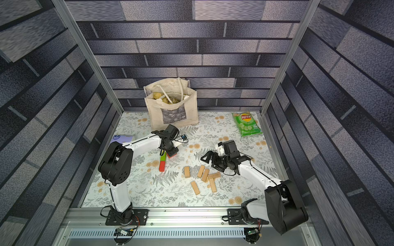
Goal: Assemble the letter k with building blocks
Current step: Assemble the building block at the center of the board.
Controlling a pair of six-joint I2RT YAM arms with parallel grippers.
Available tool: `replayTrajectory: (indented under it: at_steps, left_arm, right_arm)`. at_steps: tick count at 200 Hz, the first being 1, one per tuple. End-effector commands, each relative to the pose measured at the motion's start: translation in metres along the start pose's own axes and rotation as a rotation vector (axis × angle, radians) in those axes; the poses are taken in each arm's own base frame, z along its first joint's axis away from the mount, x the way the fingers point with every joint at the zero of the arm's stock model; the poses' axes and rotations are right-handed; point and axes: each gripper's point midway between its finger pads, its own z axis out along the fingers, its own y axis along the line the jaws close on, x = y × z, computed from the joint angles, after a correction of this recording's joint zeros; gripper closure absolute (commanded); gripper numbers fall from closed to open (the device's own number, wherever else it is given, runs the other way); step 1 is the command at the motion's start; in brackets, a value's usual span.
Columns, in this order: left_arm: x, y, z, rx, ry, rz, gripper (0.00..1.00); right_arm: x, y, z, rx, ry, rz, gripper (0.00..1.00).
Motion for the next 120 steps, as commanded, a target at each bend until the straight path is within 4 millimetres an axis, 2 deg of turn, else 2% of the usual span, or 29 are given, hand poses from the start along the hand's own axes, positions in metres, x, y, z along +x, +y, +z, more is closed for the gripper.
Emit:
replayTrajectory:
  at_steps: [1,22,65,120]
  left_arm:
    - [0.018,-0.0025,0.0068,0.022,0.08,0.021,0.98]
    - [0.0182,-0.0022,0.006,0.018,0.079,0.022,0.96]
    - [0.018,-0.0019,0.0061,0.014,0.08,0.02,0.85]
    - [0.0175,-0.0014,0.0062,0.009,0.08,0.021,0.79]
  right_arm:
    - [-0.0007,0.0034,-0.0053,-0.007,-0.008,-0.005,0.0]
    - [-0.0001,0.0029,-0.005,-0.008,-0.006,-0.003,0.0]
    - [-0.0003,0.003,-0.0049,-0.01,-0.008,-0.004,0.0]
    - [0.0001,0.0017,-0.0042,-0.009,-0.007,-0.002,0.0]
